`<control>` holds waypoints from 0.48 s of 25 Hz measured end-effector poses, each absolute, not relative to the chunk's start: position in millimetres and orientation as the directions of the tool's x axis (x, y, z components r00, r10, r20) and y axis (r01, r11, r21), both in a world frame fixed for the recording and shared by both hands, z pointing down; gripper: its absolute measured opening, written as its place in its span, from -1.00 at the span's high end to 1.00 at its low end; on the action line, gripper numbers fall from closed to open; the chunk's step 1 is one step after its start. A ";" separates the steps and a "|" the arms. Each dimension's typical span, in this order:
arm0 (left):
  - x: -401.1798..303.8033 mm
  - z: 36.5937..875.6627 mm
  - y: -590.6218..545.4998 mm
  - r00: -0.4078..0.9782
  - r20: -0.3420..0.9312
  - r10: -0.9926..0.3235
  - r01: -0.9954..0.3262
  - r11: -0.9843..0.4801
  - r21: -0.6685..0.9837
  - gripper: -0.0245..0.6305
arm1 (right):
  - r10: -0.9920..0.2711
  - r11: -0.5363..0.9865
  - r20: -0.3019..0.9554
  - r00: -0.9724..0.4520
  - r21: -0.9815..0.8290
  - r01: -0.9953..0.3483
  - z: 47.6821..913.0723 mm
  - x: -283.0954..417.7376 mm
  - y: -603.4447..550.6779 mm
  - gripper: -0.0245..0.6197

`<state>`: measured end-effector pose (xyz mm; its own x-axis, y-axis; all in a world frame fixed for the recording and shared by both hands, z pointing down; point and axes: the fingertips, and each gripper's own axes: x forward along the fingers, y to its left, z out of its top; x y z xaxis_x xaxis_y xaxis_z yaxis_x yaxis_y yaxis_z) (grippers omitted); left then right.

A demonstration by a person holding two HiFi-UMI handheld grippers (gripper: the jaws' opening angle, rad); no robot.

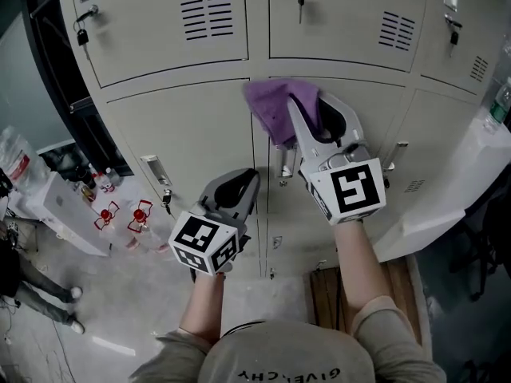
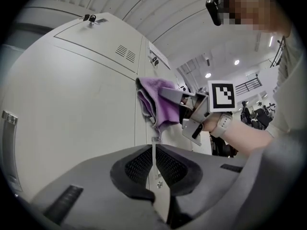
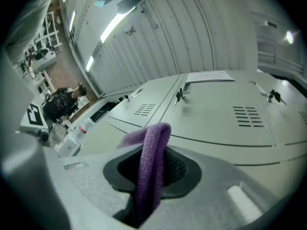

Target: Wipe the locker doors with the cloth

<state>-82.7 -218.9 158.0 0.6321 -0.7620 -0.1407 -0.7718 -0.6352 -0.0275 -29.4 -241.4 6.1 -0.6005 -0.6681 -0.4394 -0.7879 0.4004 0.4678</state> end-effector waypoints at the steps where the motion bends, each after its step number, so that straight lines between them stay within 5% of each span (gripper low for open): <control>1: -80.7 158.1 -219.3 0.631 -0.140 -0.763 -0.772 -0.635 -0.027 0.87 | -0.690 0.373 -0.422 -0.588 0.489 -0.789 4.7 -33.4 -246.4 0.72; 12: -73.9 162.0 -219.4 0.616 -0.133 -0.777 -0.786 -0.618 -0.029 0.87 | -0.759 0.216 -0.403 -0.512 0.585 -0.782 6.7 -14.0 -258.5 0.72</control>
<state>-73.9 -219.4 162.0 0.6155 -0.7768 -0.1334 -0.7859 -0.6177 -0.0292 -14.0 -258.5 6.7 -0.5116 -0.7586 -0.4034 -0.7819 0.2163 0.5847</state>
